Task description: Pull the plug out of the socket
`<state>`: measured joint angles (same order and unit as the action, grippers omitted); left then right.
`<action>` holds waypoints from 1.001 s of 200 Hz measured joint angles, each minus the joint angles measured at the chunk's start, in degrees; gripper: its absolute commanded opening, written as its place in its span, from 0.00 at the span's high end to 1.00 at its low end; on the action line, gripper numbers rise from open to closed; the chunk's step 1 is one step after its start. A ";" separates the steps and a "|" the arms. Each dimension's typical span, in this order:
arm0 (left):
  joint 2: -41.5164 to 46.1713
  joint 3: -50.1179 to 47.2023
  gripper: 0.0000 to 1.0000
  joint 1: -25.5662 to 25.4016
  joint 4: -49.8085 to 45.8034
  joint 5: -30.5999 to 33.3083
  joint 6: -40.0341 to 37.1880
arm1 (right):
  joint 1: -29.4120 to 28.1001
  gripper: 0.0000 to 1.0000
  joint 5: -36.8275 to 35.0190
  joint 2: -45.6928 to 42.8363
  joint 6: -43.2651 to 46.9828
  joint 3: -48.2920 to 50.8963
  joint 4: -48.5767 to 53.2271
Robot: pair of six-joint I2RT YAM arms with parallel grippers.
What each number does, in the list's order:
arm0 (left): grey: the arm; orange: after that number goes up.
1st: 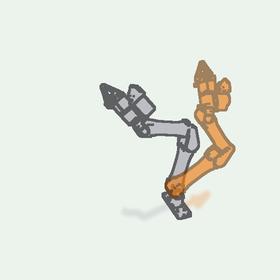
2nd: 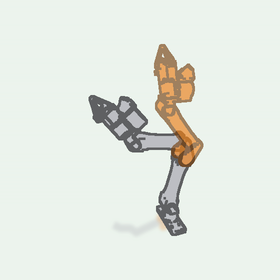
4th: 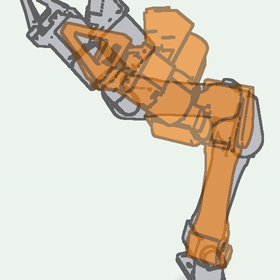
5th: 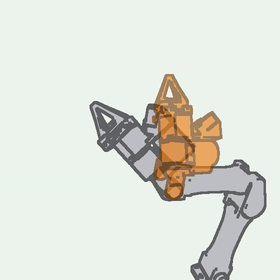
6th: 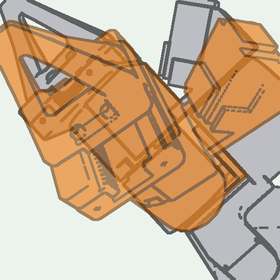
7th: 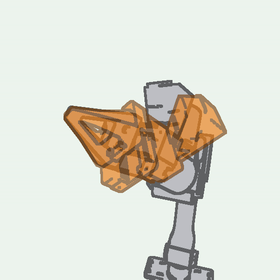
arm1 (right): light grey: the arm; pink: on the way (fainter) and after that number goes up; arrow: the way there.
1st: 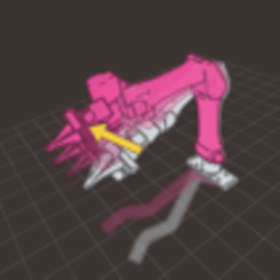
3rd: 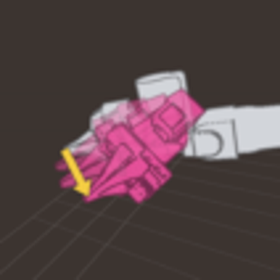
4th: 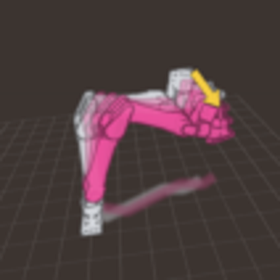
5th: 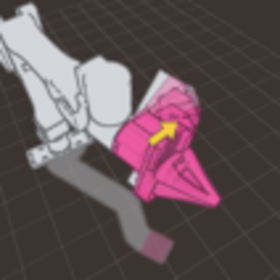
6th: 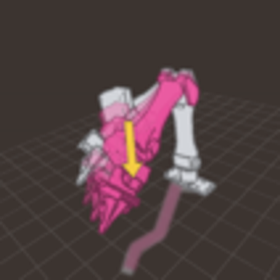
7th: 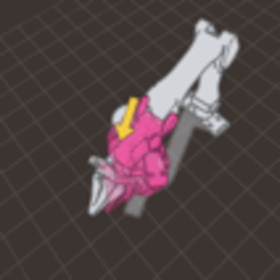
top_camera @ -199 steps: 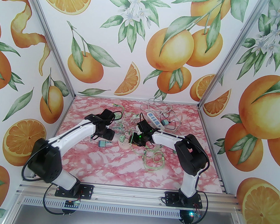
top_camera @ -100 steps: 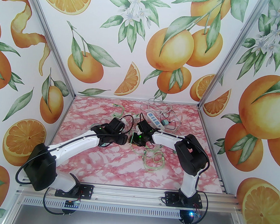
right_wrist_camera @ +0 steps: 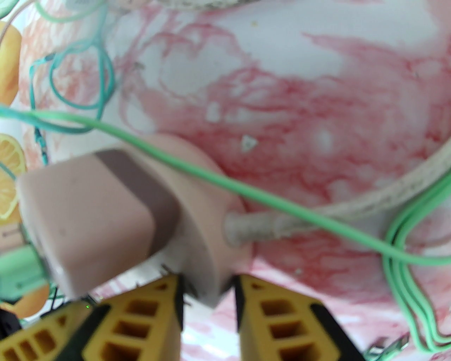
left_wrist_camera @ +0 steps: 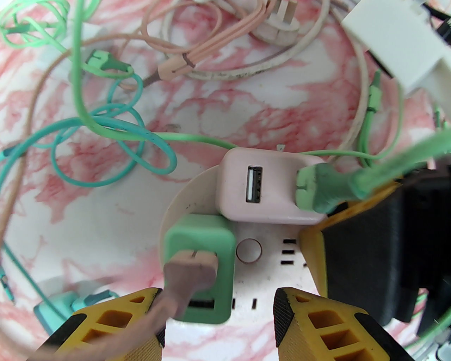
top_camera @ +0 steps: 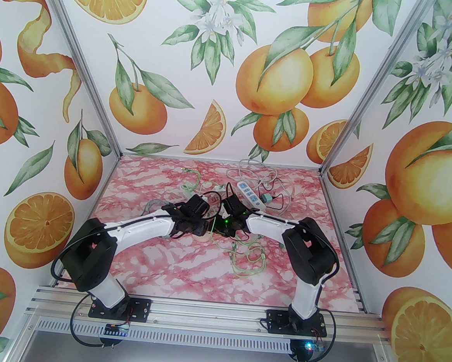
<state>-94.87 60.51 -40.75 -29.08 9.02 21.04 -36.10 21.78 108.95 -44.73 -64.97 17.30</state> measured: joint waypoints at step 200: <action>-4.04 1.66 0.82 1.03 1.07 0.79 -0.39 | 0.00 0.71 -0.61 -0.96 -0.87 2.01 -2.36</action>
<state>-98.91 62.17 -39.72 -28.01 9.80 20.64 -36.10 21.17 107.98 -45.60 -62.96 14.94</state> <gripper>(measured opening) 0.275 0.291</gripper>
